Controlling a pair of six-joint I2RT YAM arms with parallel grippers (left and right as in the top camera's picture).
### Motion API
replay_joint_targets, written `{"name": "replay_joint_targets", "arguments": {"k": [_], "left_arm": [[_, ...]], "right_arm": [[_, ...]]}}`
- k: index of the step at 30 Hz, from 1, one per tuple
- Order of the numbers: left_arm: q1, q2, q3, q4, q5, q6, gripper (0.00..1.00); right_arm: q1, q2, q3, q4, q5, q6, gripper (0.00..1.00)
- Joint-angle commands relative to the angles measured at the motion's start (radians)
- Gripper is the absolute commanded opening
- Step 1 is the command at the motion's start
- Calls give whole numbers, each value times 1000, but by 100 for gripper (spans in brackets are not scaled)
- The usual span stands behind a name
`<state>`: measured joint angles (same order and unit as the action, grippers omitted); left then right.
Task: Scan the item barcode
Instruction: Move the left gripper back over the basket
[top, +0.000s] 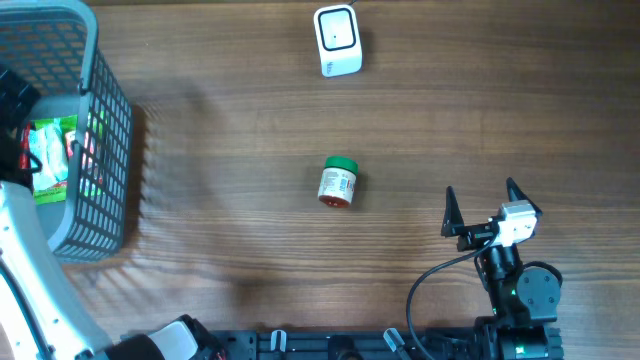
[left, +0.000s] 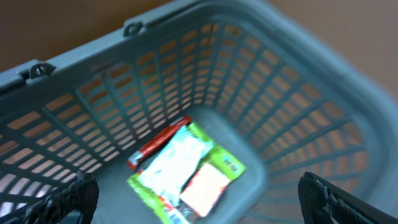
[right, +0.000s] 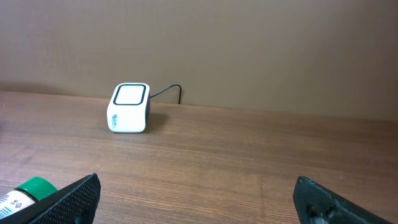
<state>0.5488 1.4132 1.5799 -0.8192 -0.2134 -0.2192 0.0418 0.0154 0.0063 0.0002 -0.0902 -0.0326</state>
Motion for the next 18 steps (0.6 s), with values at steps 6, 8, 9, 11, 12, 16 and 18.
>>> {"name": "replay_joint_targets", "arguments": {"k": [6,8,9,11,12,16,18], "left_arm": [[46,145,10,-23,14,230,100],[46,170,10,-26,14,243,100],[45,183,10,-26,14,243,100],[45,211,10,-31,14,243,100],[45,230,10,-34,14,243,100],[45,292,10,-35,58,286,100],[45,323,10,-34,108,336,100]], "right_arm": [[-7,-5,-1,5,-16,-18,100],[-7,-5,-1,6,-16,-17,100],[-7,-5,-1,5,-16,-18,100],[-7,-5,-1,6,-16,-18,100],[-7,-5,-1,6,-16,-17,99],[-7,-5,-1,6,-16,-17,100],[-7,-5,-1,5,-16,-17,100]]}}
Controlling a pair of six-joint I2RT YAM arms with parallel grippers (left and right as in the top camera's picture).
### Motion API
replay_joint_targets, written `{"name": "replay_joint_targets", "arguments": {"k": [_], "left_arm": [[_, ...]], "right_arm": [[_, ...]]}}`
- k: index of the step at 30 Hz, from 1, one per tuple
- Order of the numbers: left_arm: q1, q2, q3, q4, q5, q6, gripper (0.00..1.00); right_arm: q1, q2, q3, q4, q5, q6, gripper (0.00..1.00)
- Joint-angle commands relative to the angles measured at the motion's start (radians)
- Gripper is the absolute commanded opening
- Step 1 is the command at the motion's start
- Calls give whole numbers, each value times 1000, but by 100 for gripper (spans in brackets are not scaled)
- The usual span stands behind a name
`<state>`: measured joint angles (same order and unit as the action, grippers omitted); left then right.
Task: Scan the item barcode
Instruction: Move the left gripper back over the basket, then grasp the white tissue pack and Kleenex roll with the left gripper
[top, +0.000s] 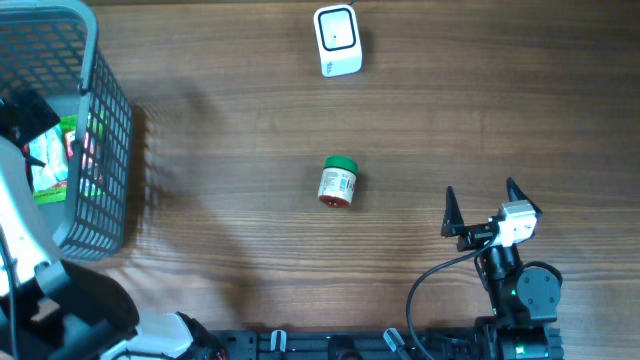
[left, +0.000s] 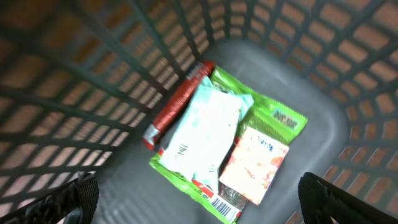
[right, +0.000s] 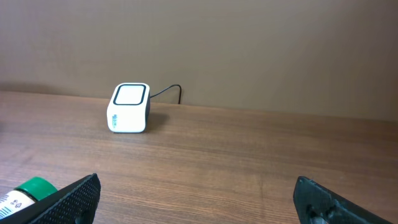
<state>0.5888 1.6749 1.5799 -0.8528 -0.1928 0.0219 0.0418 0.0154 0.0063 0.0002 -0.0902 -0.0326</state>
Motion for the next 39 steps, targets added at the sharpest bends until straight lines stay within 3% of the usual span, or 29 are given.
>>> {"name": "replay_joint_targets", "arguments": {"k": [1,9,16,26,30,39], "left_arm": [[5,77,10,0,96,112,100],[12,208,10,20,100,159,100],[22,306,10,27,267,237,100],[27,319,8,17,219,230,100],[27,319,8,16,104,179,100],[28,319,1,19,109,180,100]], "right_arm": [[-7,-5,-1,6,-16,-17,100],[-7,-5,-1,6,-16,-17,100],[-7,-5,-1,6,-16,-17,100],[-7,-5,-1,6,-16,-17,100],[-7,-5,-1,5,-16,-17,100],[-7,-5,-1,5,-16,-17,100]]}}
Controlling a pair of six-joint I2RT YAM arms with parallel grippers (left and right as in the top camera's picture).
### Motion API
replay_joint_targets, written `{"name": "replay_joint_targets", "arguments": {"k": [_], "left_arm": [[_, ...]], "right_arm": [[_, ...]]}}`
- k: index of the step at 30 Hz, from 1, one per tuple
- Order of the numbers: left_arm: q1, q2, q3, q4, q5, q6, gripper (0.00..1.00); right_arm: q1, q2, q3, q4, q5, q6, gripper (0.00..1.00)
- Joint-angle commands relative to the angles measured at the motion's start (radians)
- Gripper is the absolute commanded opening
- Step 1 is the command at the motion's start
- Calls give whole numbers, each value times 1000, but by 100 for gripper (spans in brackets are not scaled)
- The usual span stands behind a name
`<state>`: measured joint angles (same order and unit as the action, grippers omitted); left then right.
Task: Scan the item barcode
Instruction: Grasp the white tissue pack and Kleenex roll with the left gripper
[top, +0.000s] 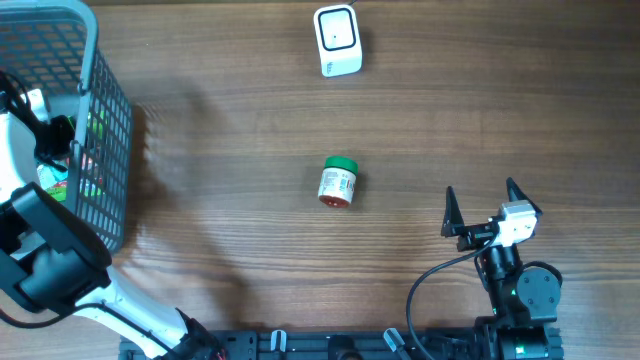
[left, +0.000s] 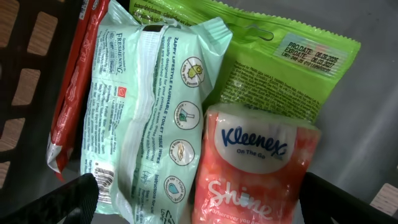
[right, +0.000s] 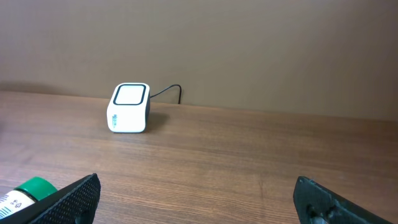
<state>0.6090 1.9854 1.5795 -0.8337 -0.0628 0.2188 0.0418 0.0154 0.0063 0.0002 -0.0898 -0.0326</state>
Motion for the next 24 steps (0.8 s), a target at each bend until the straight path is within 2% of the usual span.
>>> {"name": "replay_joint_targets", "arguments": {"k": [1,5,10,24], "left_arm": [[12,8,2,0,-21,-17,100],[30,10,0,6,-11,-17,100],[55,13,-13,26,84,-17,100],[88,67,-23,50,89,-17,100]], "right_arm": [[-7,-5,-1,6,-16,-18,100],[-7,-5,-1,6,-16,-18,100],[-7,-5,-1,5,-16,-17,100],[-7,-5,-1,5,-16,-17,100]]}}
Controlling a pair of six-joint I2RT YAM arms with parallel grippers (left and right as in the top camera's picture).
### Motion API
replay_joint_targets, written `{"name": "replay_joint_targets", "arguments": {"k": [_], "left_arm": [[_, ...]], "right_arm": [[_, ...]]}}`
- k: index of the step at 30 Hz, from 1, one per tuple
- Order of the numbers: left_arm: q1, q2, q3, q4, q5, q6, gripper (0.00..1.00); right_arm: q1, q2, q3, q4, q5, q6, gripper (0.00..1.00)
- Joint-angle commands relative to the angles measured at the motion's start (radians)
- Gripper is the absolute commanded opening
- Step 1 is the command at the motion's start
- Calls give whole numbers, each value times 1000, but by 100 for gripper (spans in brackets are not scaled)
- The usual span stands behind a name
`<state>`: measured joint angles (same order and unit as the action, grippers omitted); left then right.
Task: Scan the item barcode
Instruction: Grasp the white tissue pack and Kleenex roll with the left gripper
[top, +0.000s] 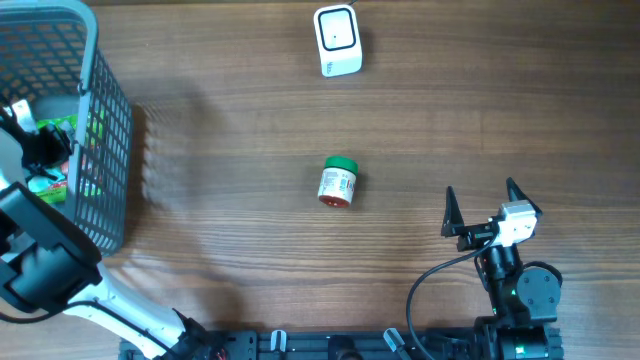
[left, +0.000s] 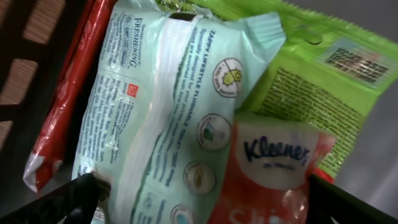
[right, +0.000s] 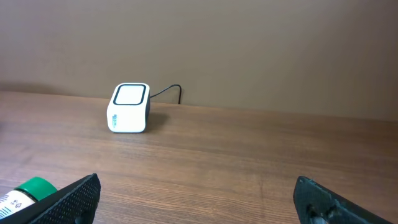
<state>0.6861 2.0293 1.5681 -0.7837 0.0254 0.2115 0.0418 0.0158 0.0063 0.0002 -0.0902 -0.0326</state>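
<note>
Inside the grey basket (top: 108, 95) at the table's left edge, my left gripper (top: 42, 150) (left: 202, 200) stands open. Its fingers straddle a mint-green wipes pack (left: 155, 112) and an orange Kleenex tissue pack (left: 277, 171), very close above them. Under these lie a green pouch (left: 323, 71) and a red packet (left: 59, 115). The white barcode scanner (top: 337, 40) (right: 129, 107) stands at the far edge. My right gripper (top: 483, 207) (right: 199, 200) is open at the near right, with nothing between its fingers.
A small green-capped bottle (top: 338, 182) (right: 28, 190) lies on its side mid-table, left of the right gripper. The scanner's black cable (right: 168, 92) runs off behind it. The basket's lattice walls surround the left gripper.
My left gripper has shifted a little inside the basket and tilted. The wipes and Kleenex packs now sit lower between its fingers. The right arm, bottle and scanner are unchanged.
First my left gripper was open above the basket, with the packs small at the bottom. Then it was lower, inside the walls. After that it was right over the wipes and Kleenex packs, and it is still there, open. The right arm stayed still.
</note>
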Motion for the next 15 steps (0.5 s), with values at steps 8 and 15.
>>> {"name": "replay_joint_targets", "arguments": {"k": [8,15], "left_arm": [[10,34,-11,-1,88,-10,80],[10,27,-11,-6,95,-10,47]], "right_arm": [[-7,-6,-1,6,-16,-17,100],[-7,-6,-1,5,-16,-17,100]]}}
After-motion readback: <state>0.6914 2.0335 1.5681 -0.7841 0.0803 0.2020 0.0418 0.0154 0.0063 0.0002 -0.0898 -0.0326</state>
